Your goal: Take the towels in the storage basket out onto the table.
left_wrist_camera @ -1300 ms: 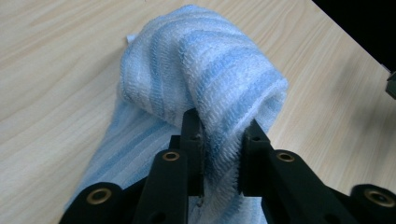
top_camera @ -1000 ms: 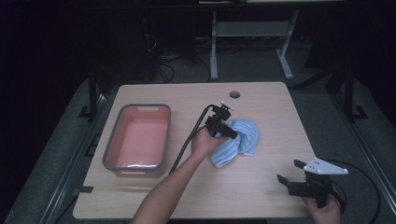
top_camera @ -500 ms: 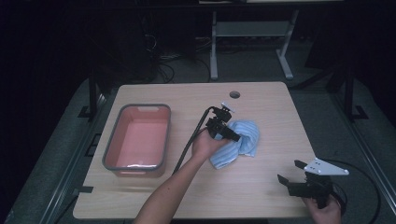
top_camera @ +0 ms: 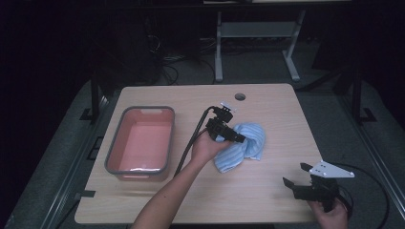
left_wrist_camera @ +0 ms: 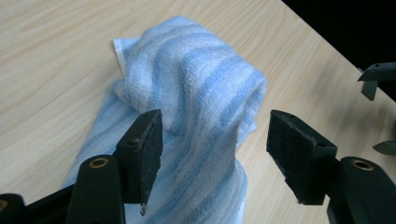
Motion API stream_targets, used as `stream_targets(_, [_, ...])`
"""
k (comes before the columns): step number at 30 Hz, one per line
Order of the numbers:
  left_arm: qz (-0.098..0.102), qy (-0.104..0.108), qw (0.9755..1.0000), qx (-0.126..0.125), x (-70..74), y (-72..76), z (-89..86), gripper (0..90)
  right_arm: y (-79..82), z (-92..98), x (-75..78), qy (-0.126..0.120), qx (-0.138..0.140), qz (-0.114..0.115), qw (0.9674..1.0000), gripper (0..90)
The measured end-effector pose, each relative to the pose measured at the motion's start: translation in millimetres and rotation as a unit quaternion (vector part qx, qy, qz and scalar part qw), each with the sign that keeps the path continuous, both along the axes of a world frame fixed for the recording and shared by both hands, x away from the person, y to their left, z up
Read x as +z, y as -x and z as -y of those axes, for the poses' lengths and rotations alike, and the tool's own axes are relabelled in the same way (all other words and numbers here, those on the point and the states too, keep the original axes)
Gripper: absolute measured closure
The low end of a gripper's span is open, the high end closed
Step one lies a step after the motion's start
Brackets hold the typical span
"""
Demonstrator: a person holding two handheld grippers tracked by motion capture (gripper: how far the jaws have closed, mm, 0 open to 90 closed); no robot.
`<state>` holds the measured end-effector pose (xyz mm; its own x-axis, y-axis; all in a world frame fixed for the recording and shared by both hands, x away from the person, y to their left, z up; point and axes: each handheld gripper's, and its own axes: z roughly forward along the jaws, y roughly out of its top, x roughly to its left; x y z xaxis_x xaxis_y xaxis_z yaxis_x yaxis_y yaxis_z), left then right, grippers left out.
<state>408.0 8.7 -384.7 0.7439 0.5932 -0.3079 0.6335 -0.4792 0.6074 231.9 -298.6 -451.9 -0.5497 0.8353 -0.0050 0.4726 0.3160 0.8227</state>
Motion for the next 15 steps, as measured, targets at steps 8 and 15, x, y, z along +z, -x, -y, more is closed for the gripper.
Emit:
stream_targets(8, [0.004,0.016,0.9999,0.001,7.2,8.4,-12.7,31.5,-0.7,-2.2,0.0,0.001,0.0,-0.002,1.0,14.1])
stream_targets(15, [0.013,0.019,0.9997,-0.006,14.0,18.7,-21.7,30.5,-1.1,-4.3,-0.4,0.006,0.003,-0.001,1.0,14.1])
